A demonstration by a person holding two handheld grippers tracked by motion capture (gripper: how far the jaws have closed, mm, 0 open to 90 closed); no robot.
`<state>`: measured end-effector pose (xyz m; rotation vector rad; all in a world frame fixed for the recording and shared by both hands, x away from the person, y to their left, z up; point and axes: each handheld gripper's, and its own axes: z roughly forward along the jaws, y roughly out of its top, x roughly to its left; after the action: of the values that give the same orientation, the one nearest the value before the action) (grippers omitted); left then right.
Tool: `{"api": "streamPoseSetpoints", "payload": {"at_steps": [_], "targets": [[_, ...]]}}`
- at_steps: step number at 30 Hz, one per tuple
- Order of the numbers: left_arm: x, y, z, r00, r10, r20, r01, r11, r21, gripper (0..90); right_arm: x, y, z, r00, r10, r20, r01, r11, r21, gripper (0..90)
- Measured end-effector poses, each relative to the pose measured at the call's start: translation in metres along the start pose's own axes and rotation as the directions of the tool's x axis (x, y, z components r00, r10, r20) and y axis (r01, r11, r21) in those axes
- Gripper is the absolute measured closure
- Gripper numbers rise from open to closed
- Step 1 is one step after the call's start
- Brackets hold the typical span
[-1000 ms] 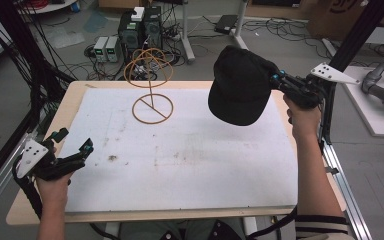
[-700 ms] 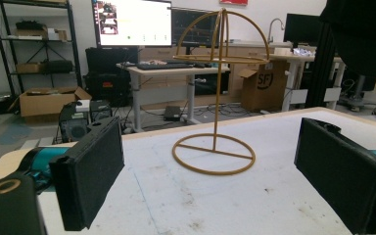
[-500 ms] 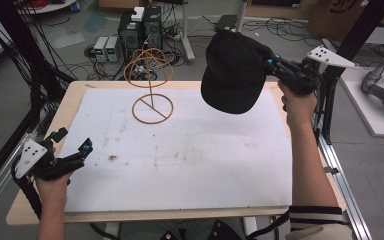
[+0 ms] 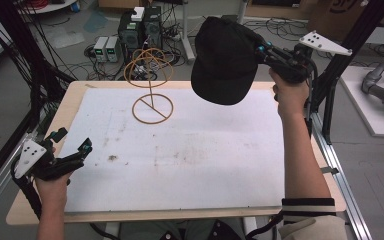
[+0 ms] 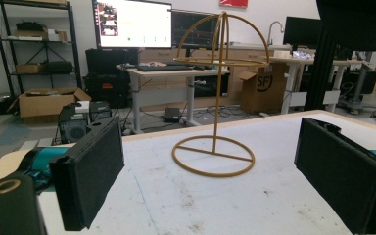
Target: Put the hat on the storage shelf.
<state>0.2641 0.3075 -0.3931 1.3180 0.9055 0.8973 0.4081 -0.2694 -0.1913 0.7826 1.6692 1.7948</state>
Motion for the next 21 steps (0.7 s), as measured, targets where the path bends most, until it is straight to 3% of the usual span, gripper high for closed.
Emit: {"api": "streamPoseSetpoints", "payload": {"at_steps": [21], "targets": [[0.004,0.000,-0.004,1.0000,-0.007,-0.006,0.007,0.9999,-0.010,11.3,0.047,0.021,0.064,0.9968,0.006,-0.080,-0.008,0.9998,-0.021,89.2]]}}
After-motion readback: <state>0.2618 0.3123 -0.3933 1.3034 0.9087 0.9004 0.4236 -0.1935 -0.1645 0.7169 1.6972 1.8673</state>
